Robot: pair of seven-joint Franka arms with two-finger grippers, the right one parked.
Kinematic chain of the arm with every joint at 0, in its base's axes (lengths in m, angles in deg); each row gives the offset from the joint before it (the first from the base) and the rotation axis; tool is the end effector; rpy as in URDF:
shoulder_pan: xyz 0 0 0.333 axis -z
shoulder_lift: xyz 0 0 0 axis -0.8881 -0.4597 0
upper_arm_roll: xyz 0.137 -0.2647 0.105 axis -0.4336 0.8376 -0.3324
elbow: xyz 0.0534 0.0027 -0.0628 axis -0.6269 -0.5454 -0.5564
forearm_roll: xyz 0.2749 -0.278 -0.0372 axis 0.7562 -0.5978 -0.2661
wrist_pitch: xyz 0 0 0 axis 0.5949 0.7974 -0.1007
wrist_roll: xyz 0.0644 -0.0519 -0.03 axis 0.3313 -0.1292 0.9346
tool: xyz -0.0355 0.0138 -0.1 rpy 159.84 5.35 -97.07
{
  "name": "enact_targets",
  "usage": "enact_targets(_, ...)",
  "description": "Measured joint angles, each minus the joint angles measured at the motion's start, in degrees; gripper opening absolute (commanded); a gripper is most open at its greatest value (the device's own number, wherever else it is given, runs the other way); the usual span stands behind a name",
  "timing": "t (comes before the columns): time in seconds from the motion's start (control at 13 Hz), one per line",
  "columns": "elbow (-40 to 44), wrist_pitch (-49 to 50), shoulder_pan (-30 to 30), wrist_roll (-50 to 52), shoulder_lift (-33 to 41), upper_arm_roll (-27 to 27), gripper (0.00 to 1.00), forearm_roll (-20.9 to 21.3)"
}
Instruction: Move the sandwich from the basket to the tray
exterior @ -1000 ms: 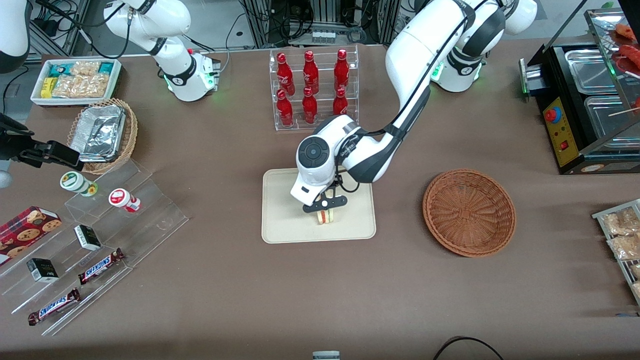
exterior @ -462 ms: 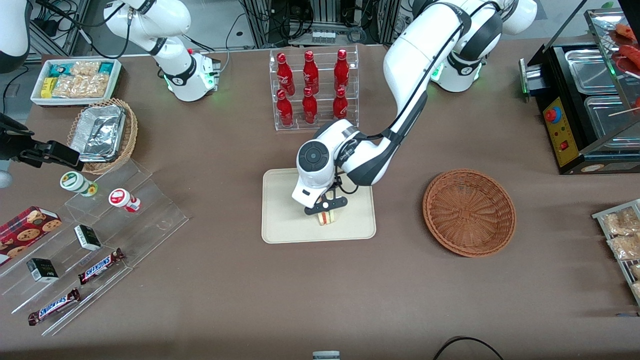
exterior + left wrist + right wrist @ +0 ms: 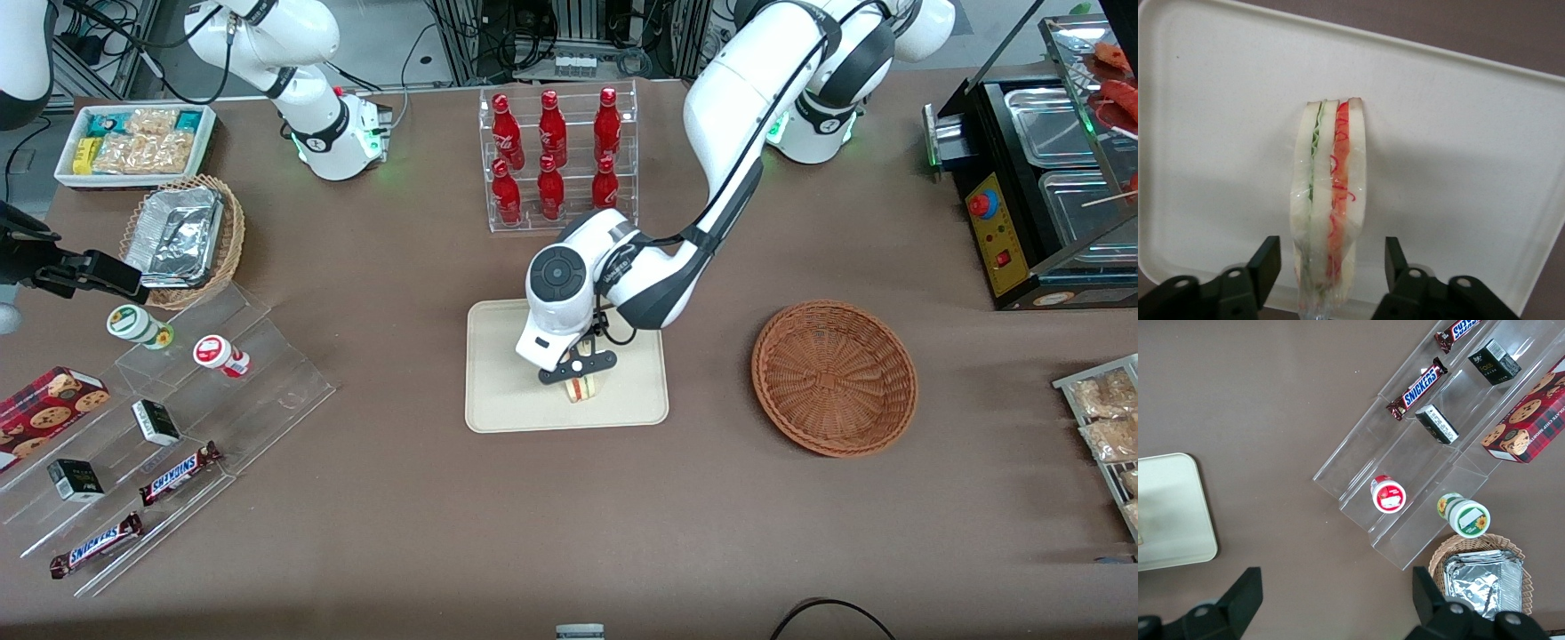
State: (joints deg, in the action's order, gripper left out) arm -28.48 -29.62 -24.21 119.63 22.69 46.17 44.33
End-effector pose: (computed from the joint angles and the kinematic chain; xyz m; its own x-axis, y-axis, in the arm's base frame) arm 0.5235 -0.5346 0.2658 0.9635 0.2496 -0.0966 0.2502 -0.9682 -0.0058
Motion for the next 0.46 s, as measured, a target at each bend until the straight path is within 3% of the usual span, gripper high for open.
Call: enact_targets(0.46,0.72,4.57,-0.6,-2.65,5.93,-0.65,1.0,0.02)
